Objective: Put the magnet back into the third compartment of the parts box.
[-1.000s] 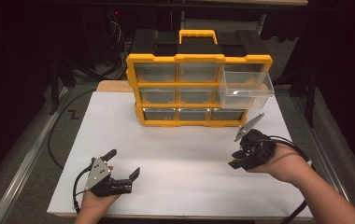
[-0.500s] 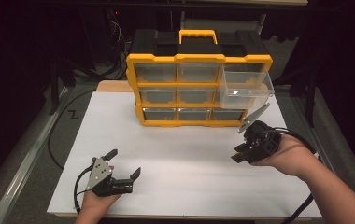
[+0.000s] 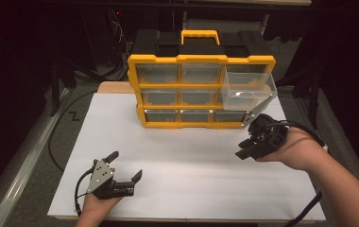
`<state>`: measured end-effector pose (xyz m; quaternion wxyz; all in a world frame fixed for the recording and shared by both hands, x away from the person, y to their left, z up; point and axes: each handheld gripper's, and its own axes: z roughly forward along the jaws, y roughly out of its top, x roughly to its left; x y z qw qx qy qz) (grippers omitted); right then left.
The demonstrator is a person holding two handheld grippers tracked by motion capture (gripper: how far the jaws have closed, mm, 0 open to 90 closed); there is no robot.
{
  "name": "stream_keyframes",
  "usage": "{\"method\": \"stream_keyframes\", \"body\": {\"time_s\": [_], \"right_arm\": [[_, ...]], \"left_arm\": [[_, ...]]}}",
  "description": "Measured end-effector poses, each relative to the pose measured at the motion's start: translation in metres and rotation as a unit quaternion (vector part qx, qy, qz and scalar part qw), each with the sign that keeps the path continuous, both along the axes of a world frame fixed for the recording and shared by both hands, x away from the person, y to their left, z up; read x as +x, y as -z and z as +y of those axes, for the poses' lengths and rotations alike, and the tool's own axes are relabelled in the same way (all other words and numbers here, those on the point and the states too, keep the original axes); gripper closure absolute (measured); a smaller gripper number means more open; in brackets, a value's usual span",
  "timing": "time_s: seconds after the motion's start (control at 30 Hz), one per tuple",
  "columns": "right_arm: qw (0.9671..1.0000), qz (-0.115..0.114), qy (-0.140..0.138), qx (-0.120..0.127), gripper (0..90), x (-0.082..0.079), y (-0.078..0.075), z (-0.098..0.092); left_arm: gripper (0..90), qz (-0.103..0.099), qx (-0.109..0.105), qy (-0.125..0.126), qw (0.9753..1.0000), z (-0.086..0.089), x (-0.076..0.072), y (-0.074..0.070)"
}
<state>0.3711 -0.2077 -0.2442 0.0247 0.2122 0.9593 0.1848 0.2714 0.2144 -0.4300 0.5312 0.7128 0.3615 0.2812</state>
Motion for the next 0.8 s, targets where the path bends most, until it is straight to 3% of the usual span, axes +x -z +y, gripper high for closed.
{"method": "stream_keyframes", "body": {"time_s": [0.8], "right_arm": [[0.9999, -0.010, -0.001, -0.005, 64.9, 0.007, -0.046, -0.002]], "left_arm": [[0.1, -0.004, -0.002, 0.001, 1.0000, 0.000, -0.001, 0.000]]}}
